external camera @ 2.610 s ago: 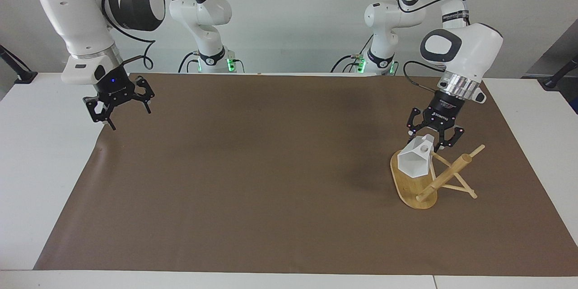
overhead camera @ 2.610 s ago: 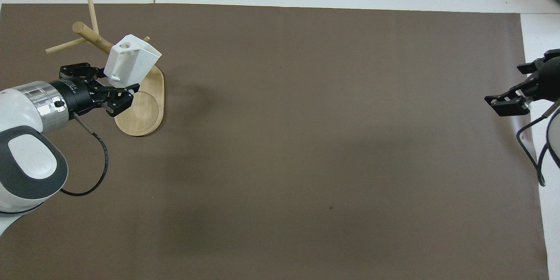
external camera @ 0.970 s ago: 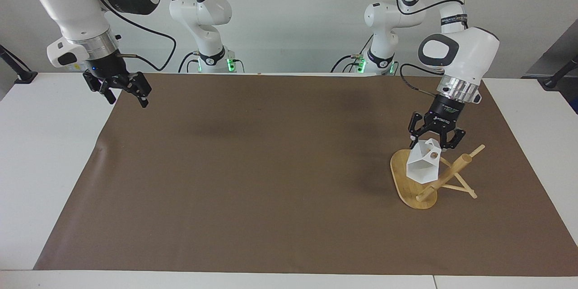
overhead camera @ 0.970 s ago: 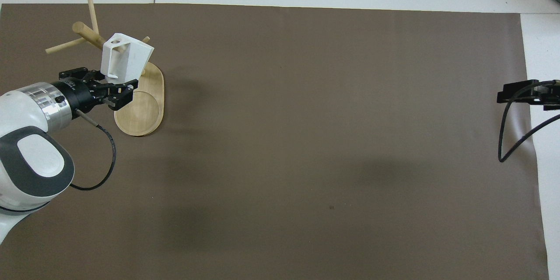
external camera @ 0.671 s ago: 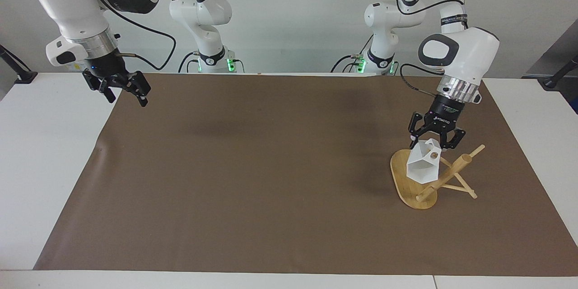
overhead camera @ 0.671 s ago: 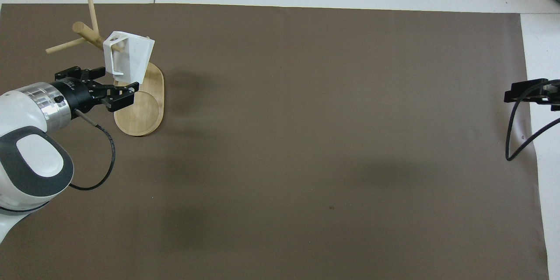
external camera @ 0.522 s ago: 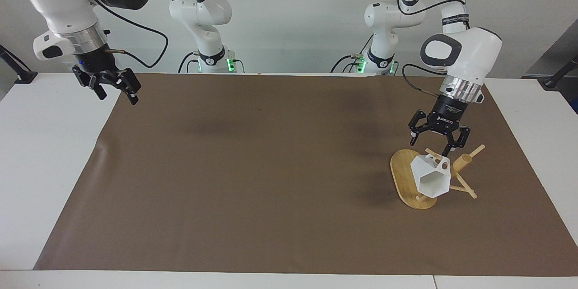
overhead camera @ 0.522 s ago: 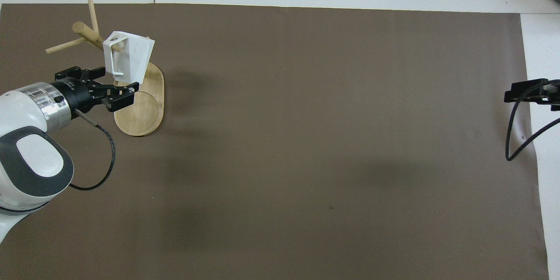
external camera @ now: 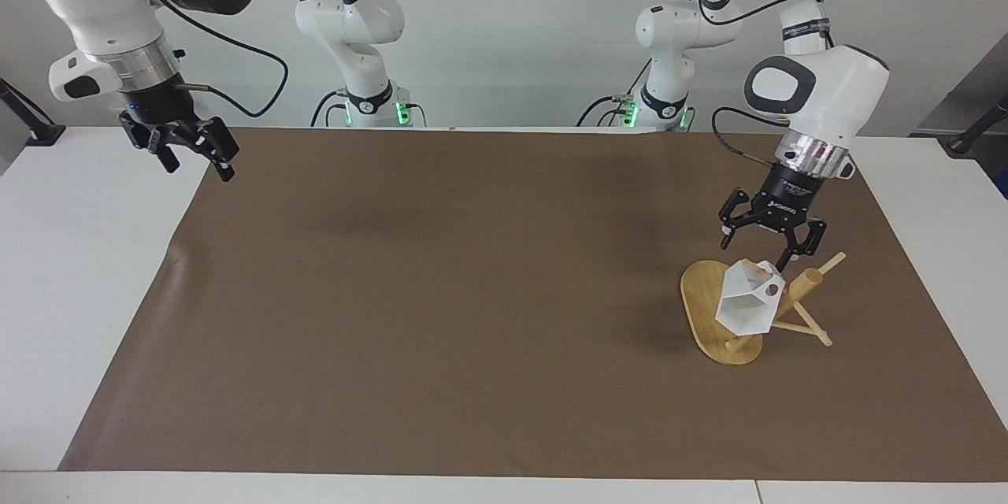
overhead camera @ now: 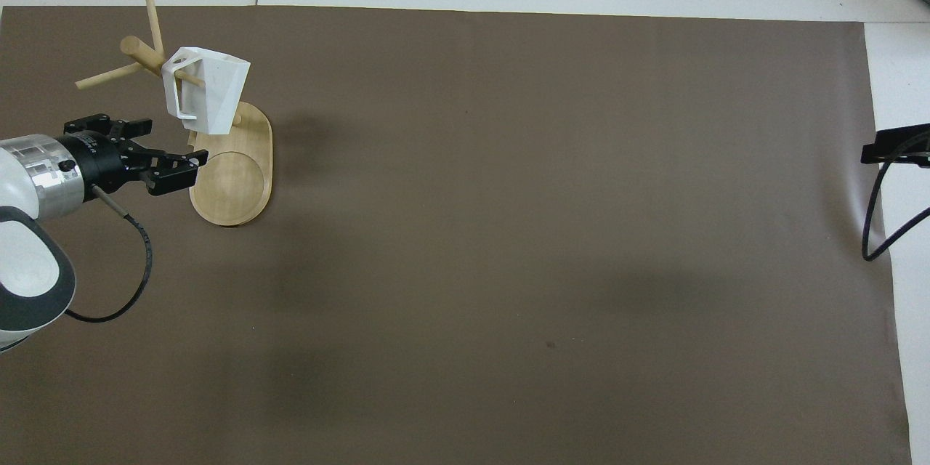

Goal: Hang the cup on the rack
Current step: 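Open the left gripper and pull back from the hung cup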

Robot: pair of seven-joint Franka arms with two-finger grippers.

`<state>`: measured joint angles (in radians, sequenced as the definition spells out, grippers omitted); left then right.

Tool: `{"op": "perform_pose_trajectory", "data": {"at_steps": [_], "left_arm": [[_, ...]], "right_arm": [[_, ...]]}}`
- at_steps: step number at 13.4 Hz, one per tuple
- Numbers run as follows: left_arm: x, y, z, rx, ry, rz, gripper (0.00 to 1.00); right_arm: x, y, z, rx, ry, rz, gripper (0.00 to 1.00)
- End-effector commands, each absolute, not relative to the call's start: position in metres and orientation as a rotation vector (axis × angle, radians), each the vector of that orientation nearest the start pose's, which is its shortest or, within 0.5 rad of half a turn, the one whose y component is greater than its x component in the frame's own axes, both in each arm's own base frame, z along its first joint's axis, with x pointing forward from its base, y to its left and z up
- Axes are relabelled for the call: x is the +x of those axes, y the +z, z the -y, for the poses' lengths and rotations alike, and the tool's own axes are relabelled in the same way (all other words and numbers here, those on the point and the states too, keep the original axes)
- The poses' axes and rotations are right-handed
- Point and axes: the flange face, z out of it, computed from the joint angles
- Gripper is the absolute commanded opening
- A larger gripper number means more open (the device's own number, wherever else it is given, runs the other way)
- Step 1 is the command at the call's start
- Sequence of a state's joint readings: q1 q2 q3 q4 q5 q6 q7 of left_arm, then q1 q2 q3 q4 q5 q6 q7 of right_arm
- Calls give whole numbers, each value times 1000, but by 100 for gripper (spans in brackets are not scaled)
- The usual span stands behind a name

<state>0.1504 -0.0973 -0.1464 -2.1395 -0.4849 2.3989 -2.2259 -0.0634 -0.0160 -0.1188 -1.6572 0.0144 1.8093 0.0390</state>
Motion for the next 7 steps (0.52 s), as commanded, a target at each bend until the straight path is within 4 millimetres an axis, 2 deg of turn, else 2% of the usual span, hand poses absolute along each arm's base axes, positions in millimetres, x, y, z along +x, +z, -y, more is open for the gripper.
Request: {"op": "perform_pose_trajectory", "data": {"at_steps": [1,4,7], "left_arm": [[549,515,-9,881,-214,-2578,100],[550,535,5,1109,-93,-2565,100],[551,551,10,1455,-50,-2418,100]], "right_arm": [[571,618,107,-3118,-297,-331,100],[576,621,108,-3138,-350,-188,100],[575,620,102,-3132,-338,-181,100]]}}
